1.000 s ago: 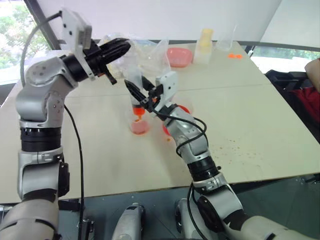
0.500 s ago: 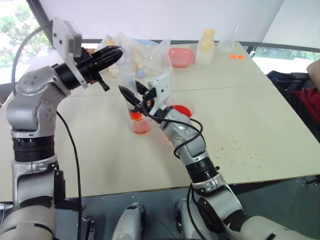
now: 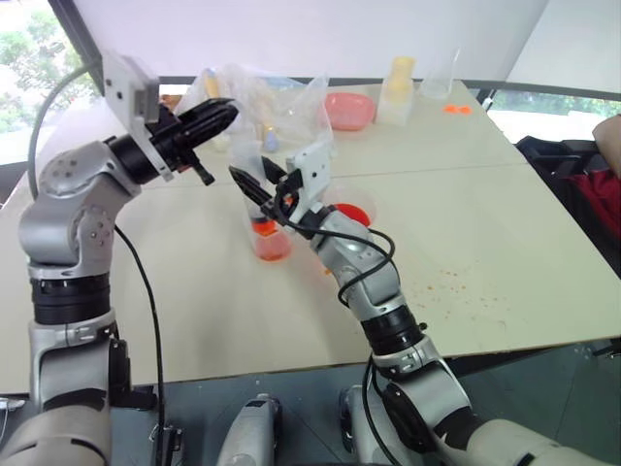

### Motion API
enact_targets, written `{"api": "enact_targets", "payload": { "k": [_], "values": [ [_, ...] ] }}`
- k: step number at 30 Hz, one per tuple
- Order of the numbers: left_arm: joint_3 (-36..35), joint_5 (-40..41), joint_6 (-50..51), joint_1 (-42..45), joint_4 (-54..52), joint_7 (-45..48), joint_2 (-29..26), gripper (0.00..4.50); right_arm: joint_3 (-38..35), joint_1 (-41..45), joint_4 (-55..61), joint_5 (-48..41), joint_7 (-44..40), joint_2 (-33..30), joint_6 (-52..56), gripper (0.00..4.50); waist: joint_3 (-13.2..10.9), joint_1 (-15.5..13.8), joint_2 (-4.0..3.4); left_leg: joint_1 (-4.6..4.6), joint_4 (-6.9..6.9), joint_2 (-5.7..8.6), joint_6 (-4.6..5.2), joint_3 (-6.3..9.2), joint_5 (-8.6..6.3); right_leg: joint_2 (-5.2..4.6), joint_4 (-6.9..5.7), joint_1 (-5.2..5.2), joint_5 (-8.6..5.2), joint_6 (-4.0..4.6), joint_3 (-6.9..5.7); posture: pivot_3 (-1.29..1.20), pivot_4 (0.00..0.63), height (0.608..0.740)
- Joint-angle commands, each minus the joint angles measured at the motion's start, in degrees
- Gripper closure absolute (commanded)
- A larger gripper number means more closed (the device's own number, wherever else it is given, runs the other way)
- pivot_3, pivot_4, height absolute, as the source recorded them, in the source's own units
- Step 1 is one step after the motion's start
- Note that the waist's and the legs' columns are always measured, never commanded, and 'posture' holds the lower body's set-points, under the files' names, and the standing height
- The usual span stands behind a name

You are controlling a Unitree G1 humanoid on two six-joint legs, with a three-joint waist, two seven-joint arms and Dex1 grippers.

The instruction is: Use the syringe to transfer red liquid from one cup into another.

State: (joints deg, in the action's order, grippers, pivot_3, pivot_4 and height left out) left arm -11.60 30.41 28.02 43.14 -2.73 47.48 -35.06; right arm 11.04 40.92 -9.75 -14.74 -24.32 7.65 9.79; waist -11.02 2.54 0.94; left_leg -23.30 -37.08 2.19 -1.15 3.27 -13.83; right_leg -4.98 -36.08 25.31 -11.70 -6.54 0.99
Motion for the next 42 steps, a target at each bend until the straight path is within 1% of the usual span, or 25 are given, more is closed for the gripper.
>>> {"api": "enact_targets", "payload": {
  "k": [1,13,20,24,25,27,30,32,34,36,39,42],
  "values": [
    [4.3,0.3,2.2,-2.7,-2.0,1.8,0.7,4.47,-1.3,5.1,6.6,-1.4,0.2,2.3,-3.4,3.08,0.0,0.0,0.0,0.0,0.0,0.0,0.0,0.0,0.0,0.0,0.0,0.0,0.0,0.0,0.0,0.0,0.15,0.74],
    [5.5,0.3,2.9,-5.4,-4.1,2.5,0.3,4.47,-2.9,7.6,4.7,0.0,0.3,1.3,-5.5,3.08,0.0,0.0,0.0,0.0,0.0,0.0,0.0,0.0,0.0,0.0,0.01,0.0,0.0,0.0,0.0,0.0,0.15,0.74],
    [3.4,1.0,2.5,-2.7,-2.0,0.4,1.9,4.47,-3.1,7.8,4.1,1.0,0.1,1.2,-6.4,3.08,0.0,0.0,0.0,0.0,0.0,0.0,0.0,-0.01,0.0,0.0,0.01,-0.01,0.0,0.0,0.0,0.0,0.15,0.74],
    [2.1,0.3,1.3,-1.3,-0.7,-0.8,1.7,2.98,-2.9,7.5,4.1,1.6,-0.2,1.2,-6.8,3.08,0.0,0.0,0.0,0.0,-0.01,0.01,0.0,-0.01,0.0,-0.01,0.02,-0.01,0.0,0.0,0.0,0.0,0.15,0.74],
    [0.9,0.8,1.9,-0.8,0.0,-0.1,0.1,2.65,-3.3,7.5,4.4,1.0,-0.3,1.4,-6.0,3.08,0.0,0.0,0.0,0.0,-0.01,0.01,0.0,-0.01,0.0,-0.01,0.02,-0.01,0.0,0.0,0.0,0.0,0.15,0.74],
    [-1.7,2.9,3.3,0.1,0.9,1.6,-2.7,2.65,-4.0,7.6,5.1,-0.3,-0.6,1.7,-4.4,3.08,0.0,0.2,-0.01,0.0,0.01,0.0,0.0,0.0,0.0,0.02,0.01,0.01,0.0,0.0,0.0,0.0,0.15,0.74],
    [-5.7,7.5,6.6,1.0,1.8,2.0,-5.2,2.65,-4.9,7.5,6.2,-2.4,-0.3,2.4,-2.2,3.08,0.0,0.6,-0.03,0.01,0.07,-0.04,0.0,0.0,0.0,0.07,0.0,0.05,0.0,0.01,0.01,0.0,0.15,0.74],
    [-8.0,10.4,9.2,-0.5,1.0,2.8,-6.7,2.65,-6.2,7.7,7.5,-5.2,0.7,2.7,0.4,3.08,0.0,0.7,-0.02,0.0,0.06,-0.05,0.0,0.03,0.0,0.07,0.0,0.05,0.0,0.01,0.0,0.0,0.15,0.74],
    [-9.8,12.8,11.7,-3.2,-1.0,3.3,-8.0,2.65,-9.0,9.0,9.2,-9.2,2.8,2.4,4.3,3.08,0.0,0.7,-0.02,0.0,0.06,-0.06,0.0,0.03,0.0,0.03,0.0,0.03,0.0,0.01,0.0,0.0,0.15,0.74],
    [-9.8,14.1,13.6,-7.2,-4.5,4.4,-9.5,2.65,-13.0,11.2,11.7,-14.2,5.2,0.2,9.8,3.08,0.0,0.7,-0.03,0.0,0.07,-0.07,0.0,0.02,0.0,-0.01,0.01,0.03,0.0,0.01,0.01,0.0,0.15,0.74],
    [-9.6,18.9,18.4,-11.0,-10.5,2.7,-9.3,2.65,-21.5,16.0,15.2,-23.9,10.8,-6.2,22.1,3.08,0.0,-0.3,-0.03,-0.02,0.06,-0.15,0.0,0.07,0.0,-0.09,0.01,0.03,0.0,0.01,0.0,0.0,0.15,0.74],
    [-6.9,18.7,18.8,-16.5,-17.5,4.1,-10.9,2.65,-31.1,20.3,14.8,-35.7,16.9,-17.5,38.9,3.08,0.0,-1.2,-0.01,-0.09,-0.01,-0.09,-0.01,0.15,0.0,-0.2,0.15,-0.07,0.0,0.01,-0.04,0.0,0.15,0.74]
  ]
}}
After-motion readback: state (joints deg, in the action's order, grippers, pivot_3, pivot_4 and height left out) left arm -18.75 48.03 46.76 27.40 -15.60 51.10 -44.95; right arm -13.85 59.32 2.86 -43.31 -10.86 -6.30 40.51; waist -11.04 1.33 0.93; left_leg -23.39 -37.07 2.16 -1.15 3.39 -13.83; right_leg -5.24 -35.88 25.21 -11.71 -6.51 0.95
